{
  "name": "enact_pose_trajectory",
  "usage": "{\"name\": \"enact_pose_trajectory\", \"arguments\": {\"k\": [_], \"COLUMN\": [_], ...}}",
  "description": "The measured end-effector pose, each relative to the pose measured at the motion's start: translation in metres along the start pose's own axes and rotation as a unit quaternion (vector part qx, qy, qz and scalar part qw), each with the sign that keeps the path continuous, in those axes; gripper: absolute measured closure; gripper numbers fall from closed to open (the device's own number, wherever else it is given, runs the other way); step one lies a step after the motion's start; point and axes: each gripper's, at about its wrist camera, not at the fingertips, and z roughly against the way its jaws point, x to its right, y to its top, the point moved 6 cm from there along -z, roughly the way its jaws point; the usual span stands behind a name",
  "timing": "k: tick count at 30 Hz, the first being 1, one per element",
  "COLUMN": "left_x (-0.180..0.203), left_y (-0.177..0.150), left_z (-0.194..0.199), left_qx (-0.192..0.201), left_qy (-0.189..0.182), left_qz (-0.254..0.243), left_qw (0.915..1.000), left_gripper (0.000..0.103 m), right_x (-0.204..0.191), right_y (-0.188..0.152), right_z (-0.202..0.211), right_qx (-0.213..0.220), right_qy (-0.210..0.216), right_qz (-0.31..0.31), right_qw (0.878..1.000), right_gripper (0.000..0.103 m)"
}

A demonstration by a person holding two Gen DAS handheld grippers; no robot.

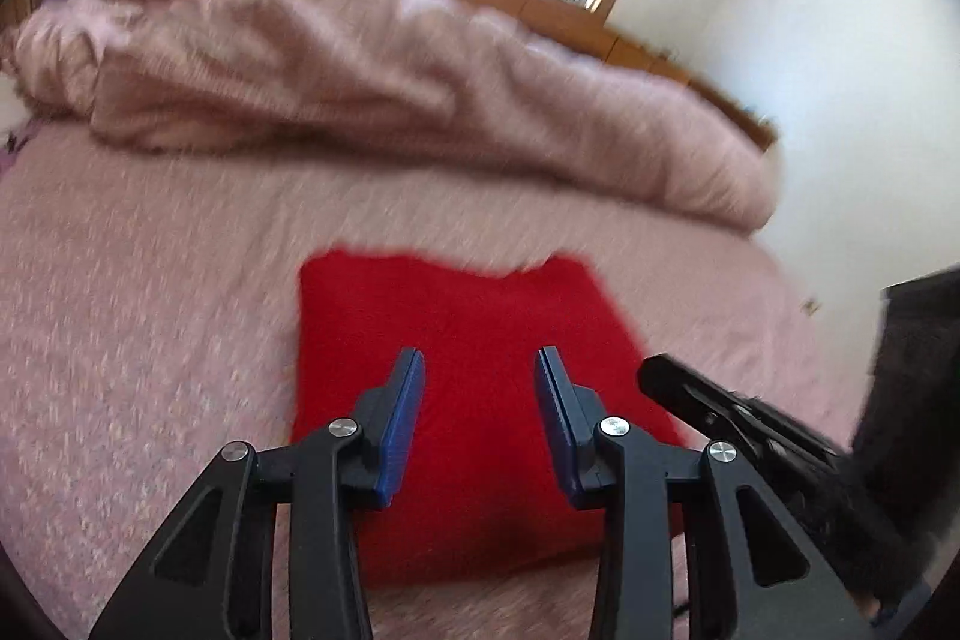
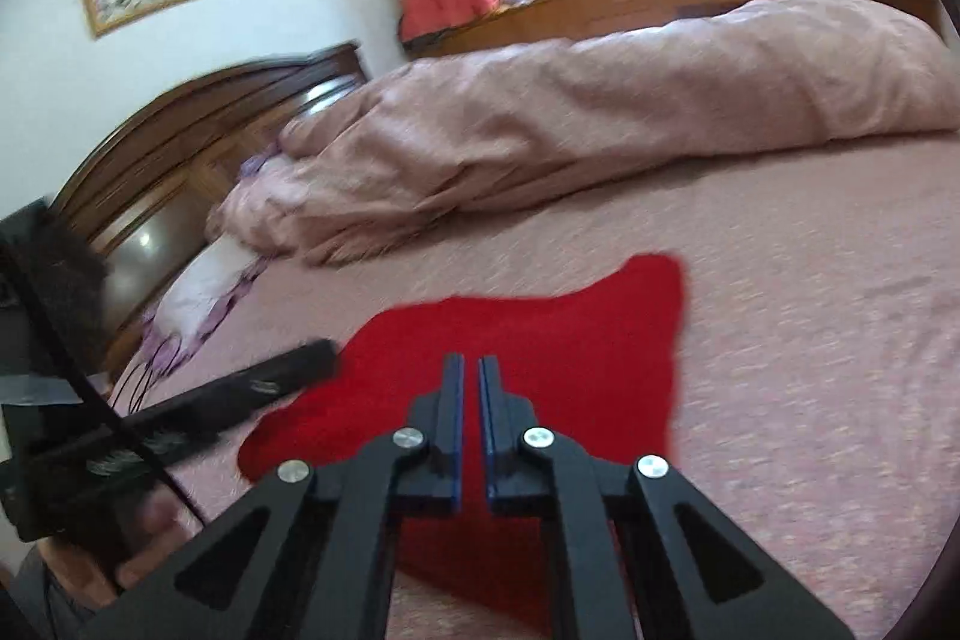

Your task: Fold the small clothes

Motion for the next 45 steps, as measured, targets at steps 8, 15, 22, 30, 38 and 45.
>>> {"name": "enact_pose_trajectory", "arguments": {"k": [8, 15, 22, 30, 38, 45], "left_x": [-0.021, -0.010, -0.014, -0.026, -0.023, -0.017], "left_y": [-0.042, -0.043, -0.055, -0.061, -0.075, -0.054], "left_z": [-0.030, -0.023, -0.013, -0.011, 0.002, -0.011], "left_qx": [-0.058, -0.045, -0.057, -0.080, -0.067, -0.037], "left_qy": [0.059, 0.088, 0.086, 0.035, 0.046, 0.064], "left_qz": [-0.019, -0.035, -0.042, 0.008, -0.024, -0.038], "left_qw": [0.9964, 0.9944, 0.9938, 0.9962, 0.9964, 0.9966], "left_gripper": [0.080, 0.080, 0.080, 0.080, 0.080, 0.080], "right_x": [-0.012, -0.011, 0.010, 0.008, 0.002, 0.003], "right_y": [-0.078, -0.061, -0.072, -0.082, -0.093, -0.087], "right_z": [-0.032, -0.015, 0.005, 0.003, 0.012, 0.010], "right_qx": [-0.013, -0.030, -0.014, -0.021, -0.014, -0.013], "right_qy": [-0.050, -0.055, -0.151, -0.158, -0.167, -0.172], "right_qz": [0.073, 0.064, 0.077, 0.092, 0.113, 0.115], "right_qw": [0.996, 0.996, 0.985, 0.983, 0.979, 0.978], "right_gripper": [0.103, 0.103, 0.103, 0.103, 0.103, 0.103]}}
